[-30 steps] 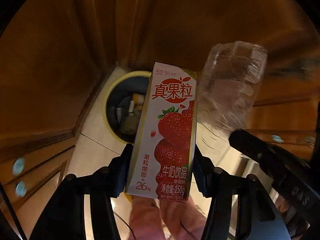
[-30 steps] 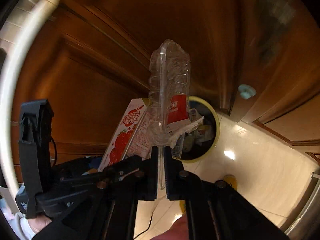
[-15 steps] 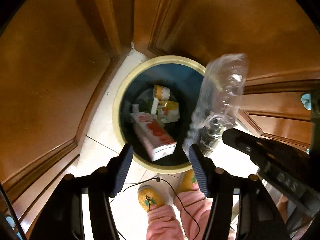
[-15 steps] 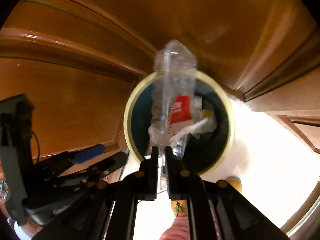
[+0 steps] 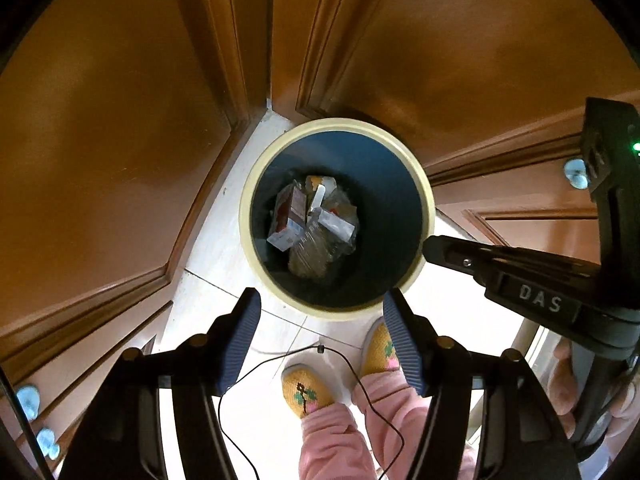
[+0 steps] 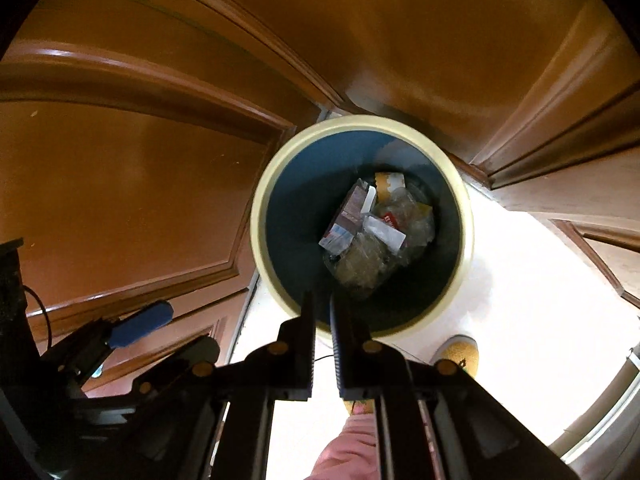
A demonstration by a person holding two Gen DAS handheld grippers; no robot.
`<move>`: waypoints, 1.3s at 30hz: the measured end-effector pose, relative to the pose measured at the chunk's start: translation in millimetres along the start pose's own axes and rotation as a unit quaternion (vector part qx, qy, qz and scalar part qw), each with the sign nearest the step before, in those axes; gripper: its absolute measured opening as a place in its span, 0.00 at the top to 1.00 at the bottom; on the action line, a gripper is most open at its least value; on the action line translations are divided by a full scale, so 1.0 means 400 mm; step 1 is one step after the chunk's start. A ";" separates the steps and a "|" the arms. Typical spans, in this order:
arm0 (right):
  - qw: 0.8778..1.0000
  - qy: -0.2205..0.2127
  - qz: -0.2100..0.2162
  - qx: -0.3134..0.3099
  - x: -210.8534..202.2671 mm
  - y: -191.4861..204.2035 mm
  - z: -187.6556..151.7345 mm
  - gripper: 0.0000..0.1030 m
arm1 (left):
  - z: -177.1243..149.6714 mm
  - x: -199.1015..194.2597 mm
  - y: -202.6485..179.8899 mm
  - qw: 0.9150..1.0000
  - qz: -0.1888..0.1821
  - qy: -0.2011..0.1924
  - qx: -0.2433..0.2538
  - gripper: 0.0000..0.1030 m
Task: Collect trash
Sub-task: 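Open the left tool and right tool to drop carton and bottle into the bin, then raise both tools back up toward the trash on the counter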
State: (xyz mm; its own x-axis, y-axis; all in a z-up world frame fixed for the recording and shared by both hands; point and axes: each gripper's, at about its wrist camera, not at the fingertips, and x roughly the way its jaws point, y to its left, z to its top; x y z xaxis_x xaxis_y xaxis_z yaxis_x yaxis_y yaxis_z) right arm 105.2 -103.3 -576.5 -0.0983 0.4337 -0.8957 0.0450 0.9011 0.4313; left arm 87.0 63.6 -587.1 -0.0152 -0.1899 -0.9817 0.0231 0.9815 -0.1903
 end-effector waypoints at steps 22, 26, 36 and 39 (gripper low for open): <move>0.989 -0.135 -0.012 -0.067 -0.649 0.180 -0.316 0.90 | -0.130 -0.681 -0.205 0.990 -0.018 -0.131 0.046 0.29; 0.982 -0.178 -0.002 -0.068 -0.816 0.214 -0.376 0.89 | -0.164 -0.809 -0.262 0.988 -0.021 -0.142 0.060 0.29; 0.948 -0.313 -0.016 -0.059 -1.152 0.280 -0.492 0.75 | -0.208 -1.160 -0.362 0.964 -0.048 -0.239 0.105 0.26; 0.935 -0.351 -0.015 -0.057 -1.227 0.295 -0.520 0.74 | -0.214 -1.238 -0.393 0.955 -0.056 -0.266 0.118 0.24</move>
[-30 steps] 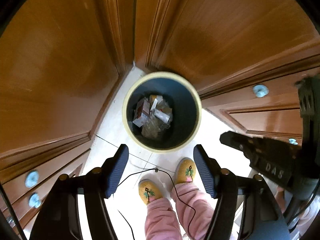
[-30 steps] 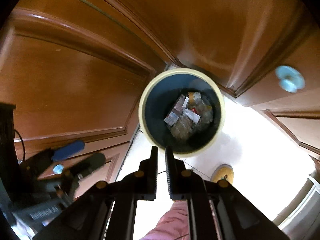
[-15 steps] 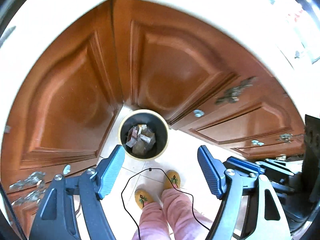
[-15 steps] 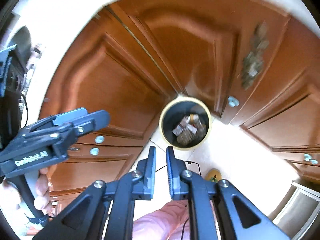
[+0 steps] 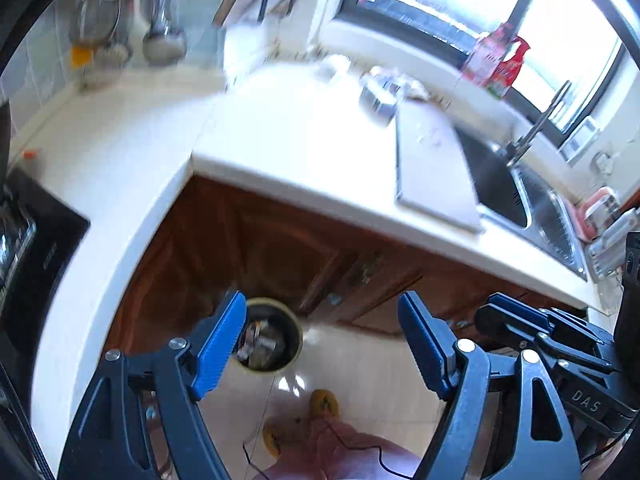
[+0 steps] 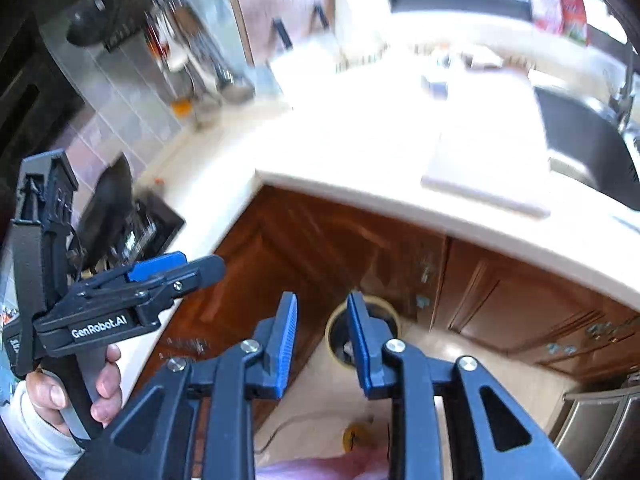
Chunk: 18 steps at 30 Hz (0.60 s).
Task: Collect trash
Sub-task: 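Raise both tools back up toward the trash on the counter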
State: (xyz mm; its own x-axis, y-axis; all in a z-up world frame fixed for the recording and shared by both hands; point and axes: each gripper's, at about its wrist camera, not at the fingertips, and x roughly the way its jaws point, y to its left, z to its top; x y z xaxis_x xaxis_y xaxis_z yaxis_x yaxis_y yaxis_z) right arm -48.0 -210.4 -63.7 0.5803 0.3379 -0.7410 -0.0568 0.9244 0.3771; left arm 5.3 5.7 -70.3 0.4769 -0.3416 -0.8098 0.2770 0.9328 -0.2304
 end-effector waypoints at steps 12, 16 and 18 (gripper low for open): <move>0.996 -0.082 -0.039 0.020 -0.201 -0.008 0.073 0.74 | 0.094 -0.148 -0.105 0.994 -0.026 -0.088 0.055 0.16; 0.993 -0.099 -0.051 0.030 -0.248 -0.045 0.106 0.74 | 0.131 -0.174 -0.137 0.991 -0.043 -0.113 0.056 0.16; 0.992 -0.110 -0.055 0.036 -0.269 -0.068 0.126 0.74 | 0.150 -0.180 -0.158 0.990 -0.042 -0.120 0.062 0.16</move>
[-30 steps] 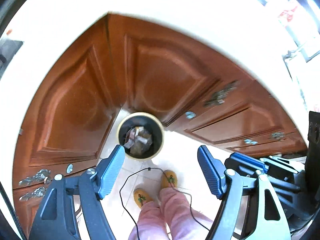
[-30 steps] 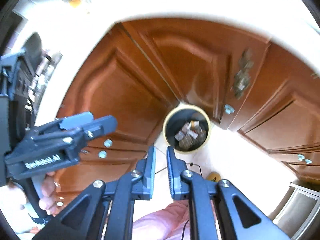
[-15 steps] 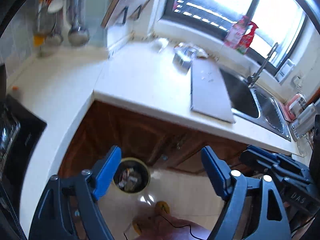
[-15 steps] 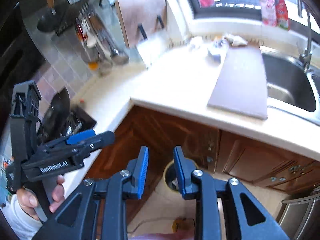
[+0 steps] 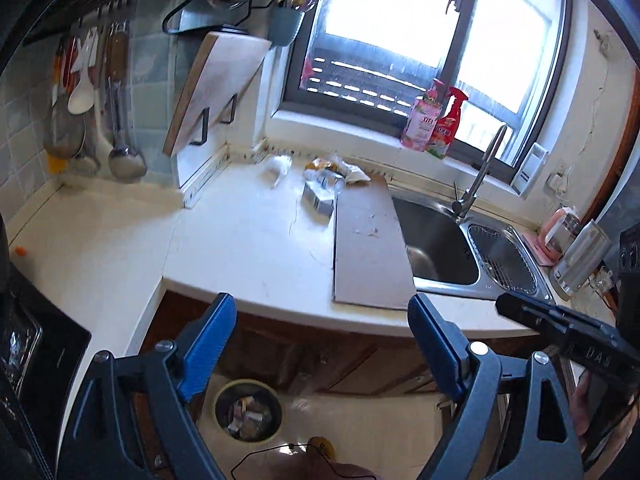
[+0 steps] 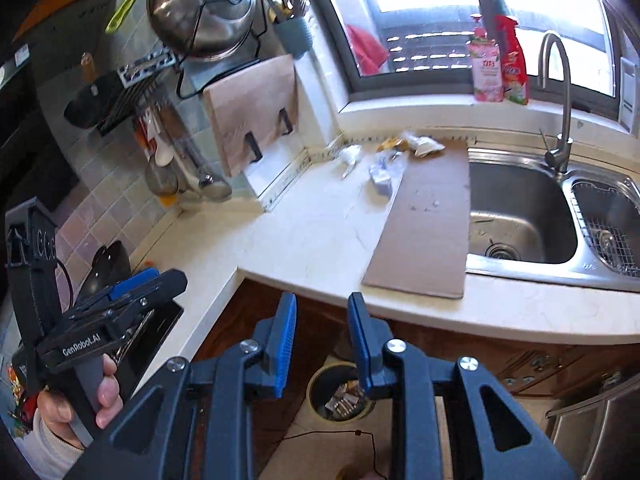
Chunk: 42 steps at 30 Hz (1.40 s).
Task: Collect trash
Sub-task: 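Raise both tools back up toward the trash on the counter, then move the left tool toward the white-blue box while the right tool approaches the clear medicine bottle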
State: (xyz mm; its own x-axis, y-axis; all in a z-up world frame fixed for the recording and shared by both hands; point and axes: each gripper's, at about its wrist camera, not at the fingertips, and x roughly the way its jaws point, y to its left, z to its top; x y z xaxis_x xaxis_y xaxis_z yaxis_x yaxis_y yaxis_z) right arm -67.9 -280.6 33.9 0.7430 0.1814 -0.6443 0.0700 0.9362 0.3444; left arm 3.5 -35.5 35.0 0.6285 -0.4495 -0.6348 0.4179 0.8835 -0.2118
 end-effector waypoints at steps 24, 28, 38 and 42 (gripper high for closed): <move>0.995 0.086 0.042 -0.030 0.479 -0.306 0.602 0.58 | 0.360 0.705 -0.093 0.993 0.036 0.104 -0.028 0.12; 0.990 0.128 0.064 -0.009 0.634 -0.367 0.661 0.58 | 0.392 0.862 -0.081 0.988 0.053 0.132 -0.058 0.12; 0.968 0.222 0.105 0.047 0.960 -0.480 0.681 0.58 | 0.428 1.136 -0.006 0.974 0.091 0.172 -0.117 0.12; 0.960 0.243 0.121 0.069 1.054 -0.499 0.680 0.58 | 0.412 1.218 0.009 0.967 0.094 0.195 -0.135 0.12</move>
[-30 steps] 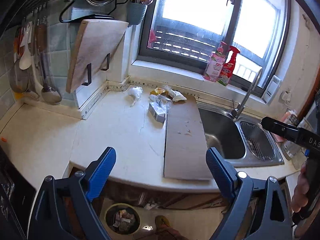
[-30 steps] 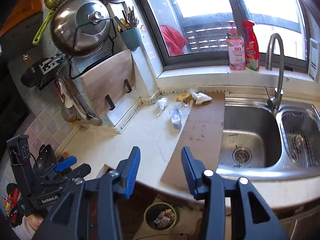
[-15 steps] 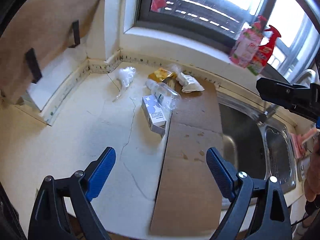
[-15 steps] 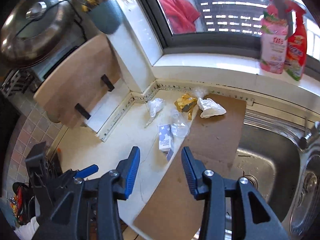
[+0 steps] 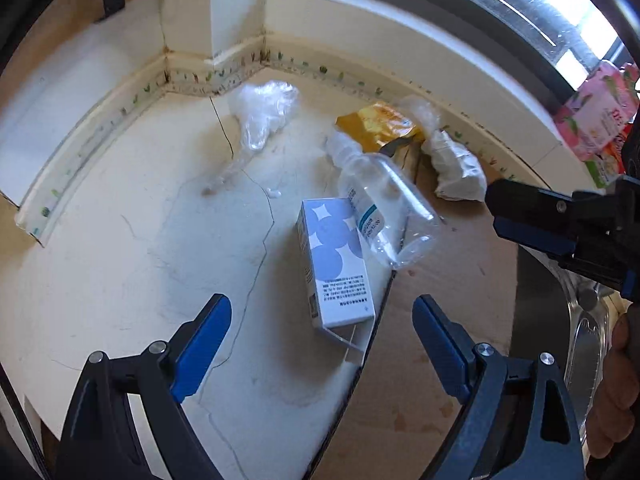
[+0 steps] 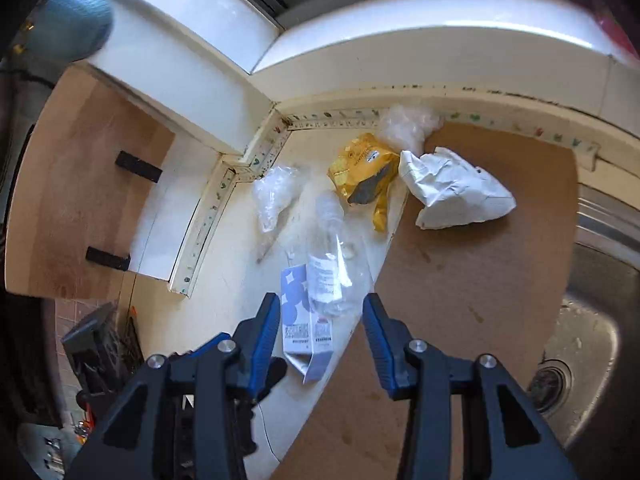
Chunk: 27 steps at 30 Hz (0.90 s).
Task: Collect trash
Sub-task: 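Move the left tool toward the white-blue box while the right tool approaches the clear medicine bottle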
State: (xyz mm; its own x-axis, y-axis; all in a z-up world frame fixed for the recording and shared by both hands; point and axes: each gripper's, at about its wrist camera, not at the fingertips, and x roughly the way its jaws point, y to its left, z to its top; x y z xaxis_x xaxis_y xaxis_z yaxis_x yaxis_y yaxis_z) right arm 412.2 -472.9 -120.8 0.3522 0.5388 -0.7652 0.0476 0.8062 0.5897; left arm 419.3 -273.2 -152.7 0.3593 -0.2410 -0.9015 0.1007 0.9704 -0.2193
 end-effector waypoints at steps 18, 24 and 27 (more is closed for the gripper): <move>0.997 0.062 -0.037 -0.022 0.191 0.009 0.062 0.48 | 0.017 0.106 0.036 0.999 -0.010 0.025 -0.024 0.19; 0.997 0.077 -0.025 -0.004 0.226 0.005 0.053 0.47 | 0.011 0.109 0.054 0.999 -0.014 0.024 -0.029 0.27; 0.997 0.068 -0.031 -0.016 0.230 0.016 0.047 0.46 | 0.011 0.105 0.063 0.999 -0.014 0.023 -0.030 0.32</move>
State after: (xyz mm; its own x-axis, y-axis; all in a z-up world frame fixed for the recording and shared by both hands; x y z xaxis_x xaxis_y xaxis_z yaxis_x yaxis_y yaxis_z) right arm 462.6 -422.7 -182.5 0.2191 0.5149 -0.8288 0.0339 0.8449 0.5339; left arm 440.9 -258.8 -194.7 0.3141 -0.2680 -0.9108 0.0538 0.9628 -0.2648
